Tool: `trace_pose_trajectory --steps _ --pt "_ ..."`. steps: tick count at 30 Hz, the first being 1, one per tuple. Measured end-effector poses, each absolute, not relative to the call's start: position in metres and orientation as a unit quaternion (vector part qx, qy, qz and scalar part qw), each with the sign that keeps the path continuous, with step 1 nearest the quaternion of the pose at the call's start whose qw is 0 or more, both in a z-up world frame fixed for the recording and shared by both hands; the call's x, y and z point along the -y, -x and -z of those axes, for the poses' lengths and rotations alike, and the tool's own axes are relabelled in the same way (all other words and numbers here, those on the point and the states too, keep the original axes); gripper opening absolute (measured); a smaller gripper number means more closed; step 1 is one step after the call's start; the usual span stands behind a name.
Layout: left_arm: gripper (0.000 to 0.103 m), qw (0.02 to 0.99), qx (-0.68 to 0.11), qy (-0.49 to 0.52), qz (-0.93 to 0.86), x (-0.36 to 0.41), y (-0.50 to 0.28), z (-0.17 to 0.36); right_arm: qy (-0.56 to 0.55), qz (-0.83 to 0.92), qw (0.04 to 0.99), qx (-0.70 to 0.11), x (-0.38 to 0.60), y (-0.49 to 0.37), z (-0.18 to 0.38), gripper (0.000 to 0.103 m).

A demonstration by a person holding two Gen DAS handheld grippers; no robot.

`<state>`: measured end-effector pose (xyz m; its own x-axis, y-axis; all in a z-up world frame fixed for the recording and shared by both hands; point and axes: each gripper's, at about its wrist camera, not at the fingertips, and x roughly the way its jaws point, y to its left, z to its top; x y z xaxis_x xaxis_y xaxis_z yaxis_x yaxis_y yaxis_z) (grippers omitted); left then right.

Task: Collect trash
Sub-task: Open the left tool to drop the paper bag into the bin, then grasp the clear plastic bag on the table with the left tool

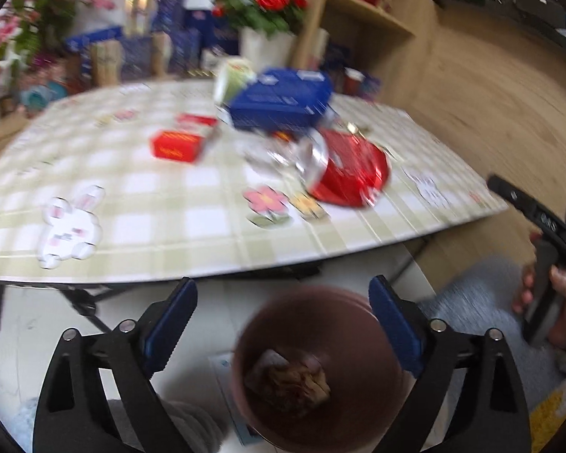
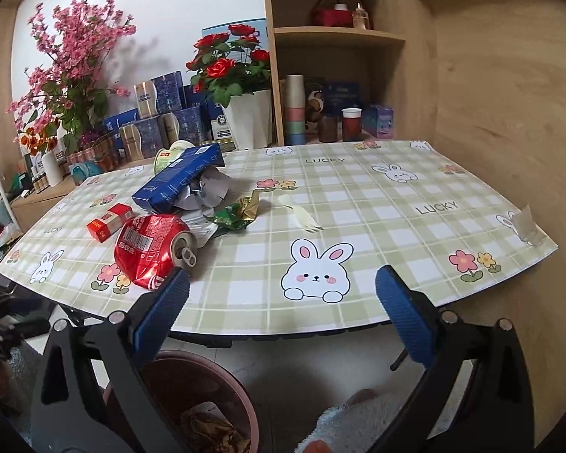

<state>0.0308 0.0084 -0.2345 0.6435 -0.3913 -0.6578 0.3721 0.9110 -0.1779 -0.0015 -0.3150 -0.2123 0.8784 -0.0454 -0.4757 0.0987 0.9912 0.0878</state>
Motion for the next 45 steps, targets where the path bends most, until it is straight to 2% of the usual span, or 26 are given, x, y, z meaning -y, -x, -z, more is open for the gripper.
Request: trace_pose_trajectory --steps 11,20,31,37,39,45 --pt "0.097 0.928 -0.348 0.039 0.127 -0.039 -0.036 0.229 -0.043 0.031 0.966 -0.252 0.31 -0.002 0.213 0.097" --pt "0.097 0.927 -0.359 0.076 0.081 -0.059 -0.043 0.234 -0.043 0.014 0.963 -0.266 0.308 -0.008 0.215 0.097" --pt "0.097 0.923 -0.365 0.077 0.098 -0.045 -0.065 0.212 -0.101 -0.021 0.955 -0.278 0.323 -0.032 0.211 0.097" --pt "0.08 0.903 -0.392 0.126 0.123 -0.018 -0.114 0.205 -0.13 -0.029 0.945 -0.298 0.329 -0.059 0.213 0.097" --pt "0.069 0.893 -0.409 0.142 0.124 -0.01 -0.135 0.208 -0.115 -0.025 0.946 -0.3 0.326 -0.064 0.212 0.097" --pt "0.059 0.87 -0.446 0.167 0.125 0.016 -0.18 0.227 -0.093 -0.027 0.943 -0.318 0.323 -0.075 0.218 0.097"
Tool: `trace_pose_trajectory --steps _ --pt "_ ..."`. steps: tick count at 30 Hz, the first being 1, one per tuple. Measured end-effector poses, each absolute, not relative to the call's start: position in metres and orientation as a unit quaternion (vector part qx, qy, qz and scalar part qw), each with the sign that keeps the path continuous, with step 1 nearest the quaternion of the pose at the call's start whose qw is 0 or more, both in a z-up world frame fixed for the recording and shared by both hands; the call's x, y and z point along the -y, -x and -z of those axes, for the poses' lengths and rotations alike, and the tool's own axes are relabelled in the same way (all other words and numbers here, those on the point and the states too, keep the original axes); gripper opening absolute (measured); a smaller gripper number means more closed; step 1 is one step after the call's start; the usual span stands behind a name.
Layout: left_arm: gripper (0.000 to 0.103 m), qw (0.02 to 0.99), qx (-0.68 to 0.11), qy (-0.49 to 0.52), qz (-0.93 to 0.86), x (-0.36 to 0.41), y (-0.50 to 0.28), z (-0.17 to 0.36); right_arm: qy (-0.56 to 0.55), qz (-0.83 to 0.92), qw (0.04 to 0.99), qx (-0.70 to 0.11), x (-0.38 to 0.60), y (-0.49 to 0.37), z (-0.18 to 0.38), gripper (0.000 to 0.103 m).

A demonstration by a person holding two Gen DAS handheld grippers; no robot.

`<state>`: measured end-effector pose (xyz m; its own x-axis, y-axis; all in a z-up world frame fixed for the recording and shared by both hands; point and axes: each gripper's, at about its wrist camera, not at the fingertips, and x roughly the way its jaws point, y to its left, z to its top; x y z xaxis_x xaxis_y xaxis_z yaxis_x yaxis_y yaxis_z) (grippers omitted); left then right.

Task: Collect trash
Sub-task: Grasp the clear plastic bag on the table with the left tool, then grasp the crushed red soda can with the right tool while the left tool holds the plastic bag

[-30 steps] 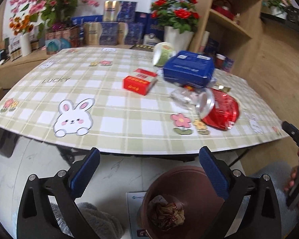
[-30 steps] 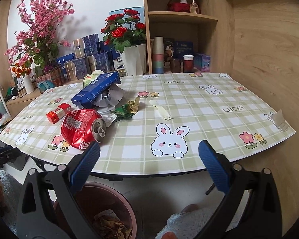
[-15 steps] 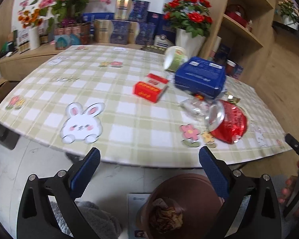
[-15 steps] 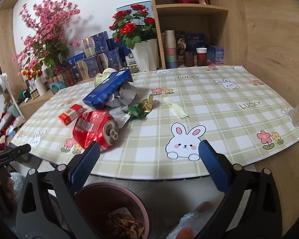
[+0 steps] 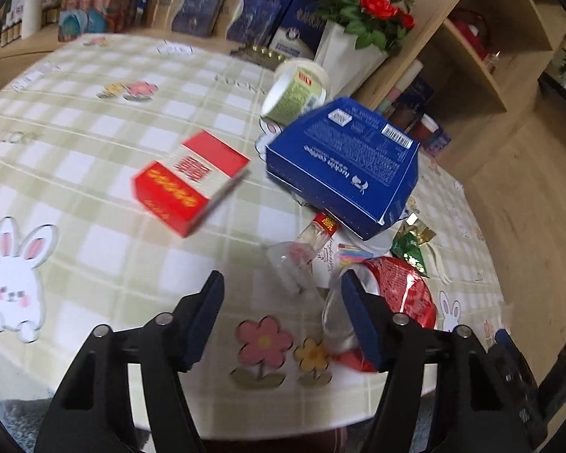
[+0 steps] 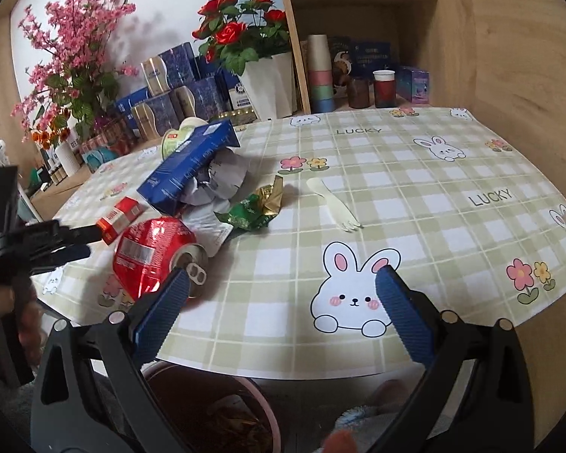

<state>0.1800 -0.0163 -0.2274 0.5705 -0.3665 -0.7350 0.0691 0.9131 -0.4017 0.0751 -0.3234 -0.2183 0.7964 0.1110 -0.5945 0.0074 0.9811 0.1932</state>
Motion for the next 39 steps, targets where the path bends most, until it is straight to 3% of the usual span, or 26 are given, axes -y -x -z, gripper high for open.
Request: trace_pose_trajectory --steps 4,10,11,14,21,23,34,39 --pt "0.043 0.866 -0.462 0.157 0.11 0.029 -0.193 0.24 -0.094 -0.036 0.938 -0.331 0.321 -0.079 0.226 0.097" --pt "0.039 0.864 -0.468 0.151 0.107 0.036 -0.202 0.251 -0.085 -0.053 0.938 -0.332 0.31 -0.083 0.23 0.097" --pt "0.031 0.864 -0.468 0.148 0.112 0.038 -0.202 0.251 -0.083 -0.059 0.937 -0.335 0.308 -0.084 0.231 0.097" --pt "0.022 0.872 -0.451 0.146 0.119 0.034 -0.197 0.245 -0.074 -0.076 0.936 -0.335 0.298 -0.086 0.23 0.097" --pt "0.019 0.87 -0.432 0.211 0.107 -0.006 -0.171 0.225 -0.071 -0.12 0.936 -0.324 0.267 -0.099 0.228 0.097" --pt "0.019 0.873 -0.424 0.217 0.104 -0.017 -0.161 0.219 -0.077 -0.119 0.936 -0.321 0.26 -0.104 0.23 0.093" --pt "0.019 0.89 -0.402 0.187 0.109 -0.059 -0.101 0.204 -0.159 -0.102 0.916 -0.355 0.248 -0.145 0.254 0.052" --pt "0.019 0.892 -0.399 0.178 0.117 -0.063 -0.093 0.203 -0.187 -0.091 0.913 -0.351 0.248 -0.144 0.261 0.051"
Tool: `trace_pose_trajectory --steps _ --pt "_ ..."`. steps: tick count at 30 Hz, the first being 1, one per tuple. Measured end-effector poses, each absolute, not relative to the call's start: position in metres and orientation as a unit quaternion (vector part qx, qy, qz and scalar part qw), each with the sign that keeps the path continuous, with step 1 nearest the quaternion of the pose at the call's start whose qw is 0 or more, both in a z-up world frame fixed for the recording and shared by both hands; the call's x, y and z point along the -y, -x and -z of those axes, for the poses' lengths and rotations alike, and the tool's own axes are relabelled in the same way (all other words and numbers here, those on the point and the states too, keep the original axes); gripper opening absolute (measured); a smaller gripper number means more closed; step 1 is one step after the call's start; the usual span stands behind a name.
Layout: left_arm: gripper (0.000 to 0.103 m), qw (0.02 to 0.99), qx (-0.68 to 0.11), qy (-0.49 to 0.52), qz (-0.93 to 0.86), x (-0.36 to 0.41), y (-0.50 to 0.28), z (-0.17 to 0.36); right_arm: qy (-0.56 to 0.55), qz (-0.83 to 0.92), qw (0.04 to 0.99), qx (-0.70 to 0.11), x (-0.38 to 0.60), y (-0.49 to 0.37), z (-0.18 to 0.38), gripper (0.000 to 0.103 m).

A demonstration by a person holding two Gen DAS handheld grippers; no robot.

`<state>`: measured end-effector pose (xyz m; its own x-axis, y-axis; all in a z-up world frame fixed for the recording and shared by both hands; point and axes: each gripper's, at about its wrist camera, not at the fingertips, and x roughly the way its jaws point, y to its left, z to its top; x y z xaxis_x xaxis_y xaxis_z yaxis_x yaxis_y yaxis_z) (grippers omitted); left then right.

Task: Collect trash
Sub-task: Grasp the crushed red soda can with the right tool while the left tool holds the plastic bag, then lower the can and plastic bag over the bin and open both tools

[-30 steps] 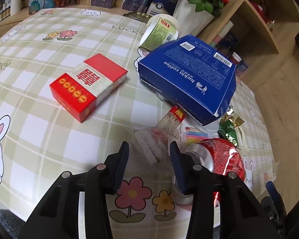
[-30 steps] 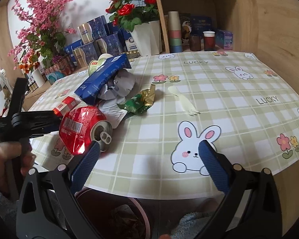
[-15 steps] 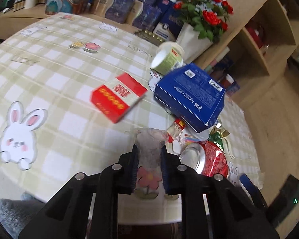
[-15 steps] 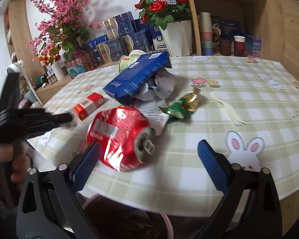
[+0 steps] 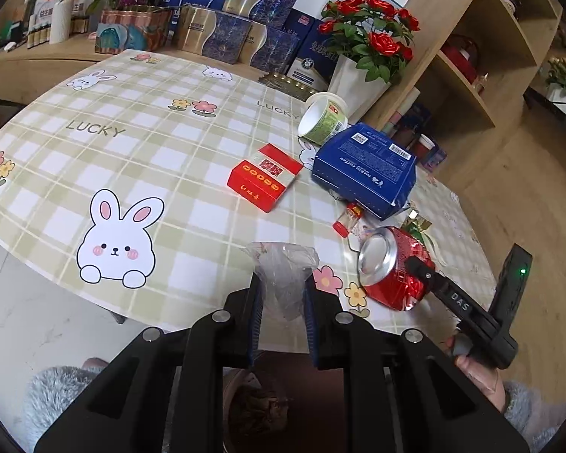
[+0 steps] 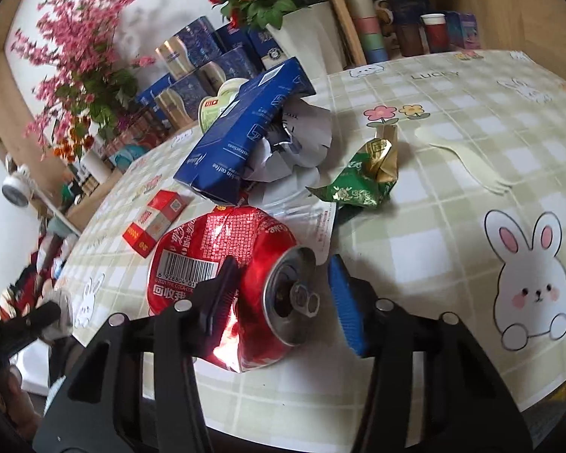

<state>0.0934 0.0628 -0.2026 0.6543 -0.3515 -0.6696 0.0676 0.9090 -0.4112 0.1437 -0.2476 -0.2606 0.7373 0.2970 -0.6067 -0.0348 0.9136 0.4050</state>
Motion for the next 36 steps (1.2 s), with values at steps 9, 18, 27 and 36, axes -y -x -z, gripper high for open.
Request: trace_pose_trajectory --steps 9,18,27,36 --pt "0.019 0.897 -0.384 0.175 0.131 -0.061 -0.085 0.192 -0.186 -0.111 0.916 -0.337 0.242 -0.133 0.243 0.03" --pt "0.019 0.9 -0.379 0.167 0.139 -0.062 -0.067 0.18 -0.178 -0.122 0.924 -0.315 0.247 -0.102 0.216 0.029" --pt "0.019 0.903 -0.37 0.15 0.156 -0.058 -0.028 0.169 -0.13 -0.139 0.932 -0.308 0.241 -0.05 0.198 0.028" --pt "0.019 0.912 -0.348 0.146 0.158 -0.07 0.008 0.154 -0.099 -0.16 0.926 -0.329 0.227 0.003 0.213 0.028"
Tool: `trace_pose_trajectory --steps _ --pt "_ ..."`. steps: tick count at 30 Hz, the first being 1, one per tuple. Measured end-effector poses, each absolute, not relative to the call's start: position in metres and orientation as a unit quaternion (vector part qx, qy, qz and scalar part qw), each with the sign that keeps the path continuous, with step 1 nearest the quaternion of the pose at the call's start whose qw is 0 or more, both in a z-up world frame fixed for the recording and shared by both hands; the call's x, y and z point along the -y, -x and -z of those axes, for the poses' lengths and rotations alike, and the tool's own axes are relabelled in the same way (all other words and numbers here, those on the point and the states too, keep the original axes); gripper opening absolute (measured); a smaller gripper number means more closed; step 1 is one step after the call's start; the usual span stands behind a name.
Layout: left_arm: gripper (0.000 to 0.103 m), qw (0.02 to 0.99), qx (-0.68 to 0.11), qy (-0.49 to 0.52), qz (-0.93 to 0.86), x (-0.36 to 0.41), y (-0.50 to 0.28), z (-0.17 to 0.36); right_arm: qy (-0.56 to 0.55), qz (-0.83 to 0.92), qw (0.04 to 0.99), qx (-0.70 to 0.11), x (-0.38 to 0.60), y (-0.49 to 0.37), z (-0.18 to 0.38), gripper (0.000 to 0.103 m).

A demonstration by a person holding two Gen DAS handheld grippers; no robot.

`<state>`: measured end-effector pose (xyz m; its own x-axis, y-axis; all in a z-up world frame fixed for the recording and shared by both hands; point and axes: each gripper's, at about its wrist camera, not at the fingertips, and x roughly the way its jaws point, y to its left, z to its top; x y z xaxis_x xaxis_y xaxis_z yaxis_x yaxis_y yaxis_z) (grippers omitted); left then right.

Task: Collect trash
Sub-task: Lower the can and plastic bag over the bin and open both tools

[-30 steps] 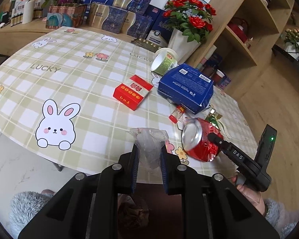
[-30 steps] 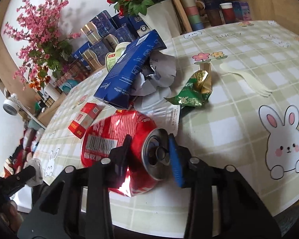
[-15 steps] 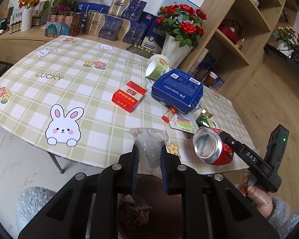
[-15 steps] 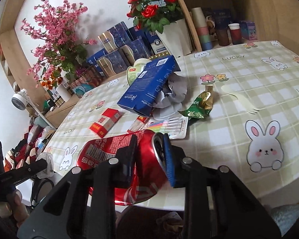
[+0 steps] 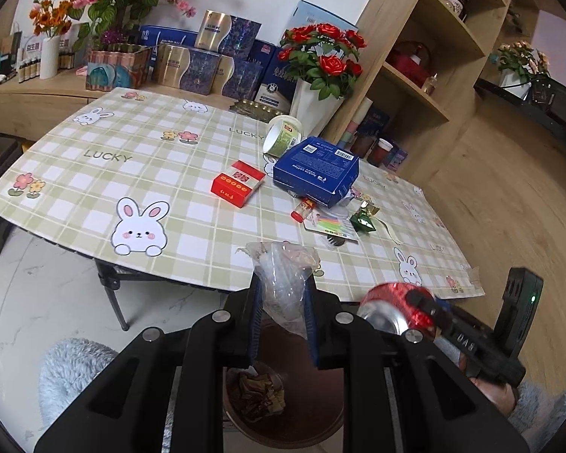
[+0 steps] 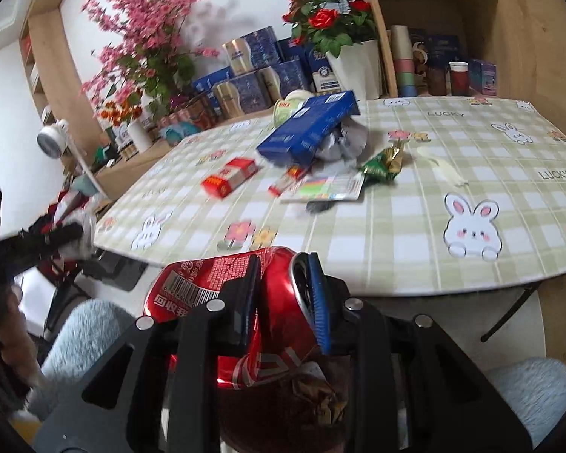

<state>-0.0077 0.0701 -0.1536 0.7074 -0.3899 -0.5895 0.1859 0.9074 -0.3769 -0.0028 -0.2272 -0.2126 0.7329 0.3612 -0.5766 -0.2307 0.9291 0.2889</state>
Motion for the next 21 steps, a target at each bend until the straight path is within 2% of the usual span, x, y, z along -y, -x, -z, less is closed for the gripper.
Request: trace_pose_trajectory --steps 21 --pt "0.02 0.904 -0.368 0.162 0.146 -0.078 0.011 0.177 -0.064 -0.187 0.883 -0.425 0.193 -0.012 0.271 0.028"
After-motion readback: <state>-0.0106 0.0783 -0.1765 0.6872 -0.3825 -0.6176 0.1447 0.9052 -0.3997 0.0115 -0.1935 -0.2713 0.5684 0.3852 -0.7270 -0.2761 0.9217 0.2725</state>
